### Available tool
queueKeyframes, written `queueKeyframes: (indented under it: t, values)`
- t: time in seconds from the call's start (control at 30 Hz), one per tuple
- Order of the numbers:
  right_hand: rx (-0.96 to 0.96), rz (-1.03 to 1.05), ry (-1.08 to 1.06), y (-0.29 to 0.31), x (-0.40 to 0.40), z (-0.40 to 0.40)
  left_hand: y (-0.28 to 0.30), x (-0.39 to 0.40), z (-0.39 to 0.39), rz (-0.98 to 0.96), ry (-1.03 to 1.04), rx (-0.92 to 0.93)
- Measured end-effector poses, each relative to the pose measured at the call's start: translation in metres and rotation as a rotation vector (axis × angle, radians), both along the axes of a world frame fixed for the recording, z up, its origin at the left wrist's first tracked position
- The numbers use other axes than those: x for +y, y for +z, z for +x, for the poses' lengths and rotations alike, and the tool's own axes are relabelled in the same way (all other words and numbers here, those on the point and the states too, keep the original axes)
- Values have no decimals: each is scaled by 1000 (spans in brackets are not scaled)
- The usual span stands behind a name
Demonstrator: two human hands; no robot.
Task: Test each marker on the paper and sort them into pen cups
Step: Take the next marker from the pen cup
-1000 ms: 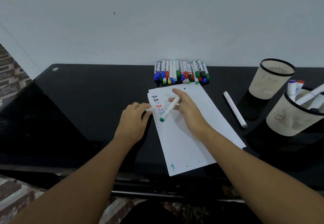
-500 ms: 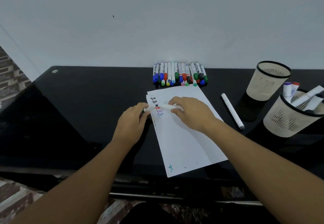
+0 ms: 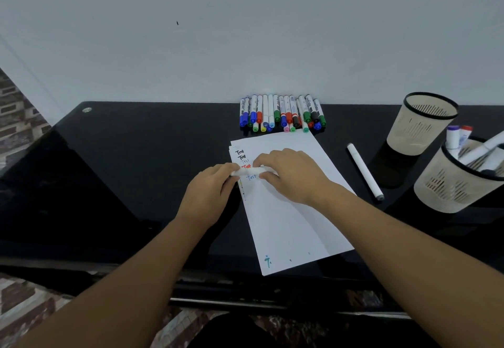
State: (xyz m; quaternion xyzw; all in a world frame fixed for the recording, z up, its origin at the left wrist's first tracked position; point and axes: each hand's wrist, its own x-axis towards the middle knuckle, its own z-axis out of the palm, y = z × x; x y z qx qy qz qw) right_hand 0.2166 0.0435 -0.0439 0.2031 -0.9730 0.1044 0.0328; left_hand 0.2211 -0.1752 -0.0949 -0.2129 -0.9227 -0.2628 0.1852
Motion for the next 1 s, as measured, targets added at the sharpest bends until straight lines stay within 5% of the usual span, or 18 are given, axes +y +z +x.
queueKeyframes:
  t: [0.57,1.0]
  values:
    - [83,54,147,1,12,5,0,0,4,-91,-89,134]
    - [-18,-40,52,-1,3,8,1,2,-1,-75,15,-150]
